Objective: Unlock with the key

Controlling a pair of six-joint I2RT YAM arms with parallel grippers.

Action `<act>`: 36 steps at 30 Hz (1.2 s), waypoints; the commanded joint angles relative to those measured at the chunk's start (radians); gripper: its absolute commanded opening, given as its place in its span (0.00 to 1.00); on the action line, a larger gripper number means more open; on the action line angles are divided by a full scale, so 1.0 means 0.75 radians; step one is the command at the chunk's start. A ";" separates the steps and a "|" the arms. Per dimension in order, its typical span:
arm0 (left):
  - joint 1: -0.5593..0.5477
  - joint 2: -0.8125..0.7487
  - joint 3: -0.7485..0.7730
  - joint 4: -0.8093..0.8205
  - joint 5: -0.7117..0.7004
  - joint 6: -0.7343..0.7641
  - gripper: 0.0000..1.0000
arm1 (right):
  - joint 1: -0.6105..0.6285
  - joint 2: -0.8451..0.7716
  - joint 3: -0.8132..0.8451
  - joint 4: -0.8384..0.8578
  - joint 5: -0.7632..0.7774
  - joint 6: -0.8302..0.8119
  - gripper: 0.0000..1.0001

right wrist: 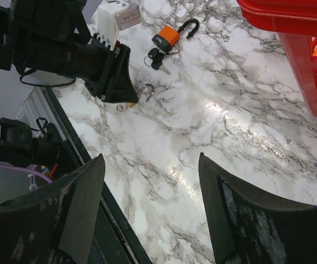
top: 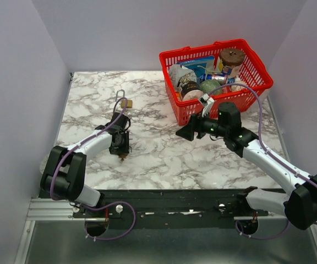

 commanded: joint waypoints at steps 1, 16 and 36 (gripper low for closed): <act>0.008 -0.013 -0.006 0.026 -0.063 0.005 0.65 | -0.010 0.009 -0.019 0.037 -0.019 -0.006 0.77; -0.002 -0.344 -0.032 0.128 -0.129 0.101 0.99 | -0.048 -0.030 -0.044 0.037 0.021 0.016 0.78; 0.051 -1.044 -0.159 0.586 -0.082 0.078 0.99 | -0.234 -0.414 -0.228 0.078 0.484 0.065 0.78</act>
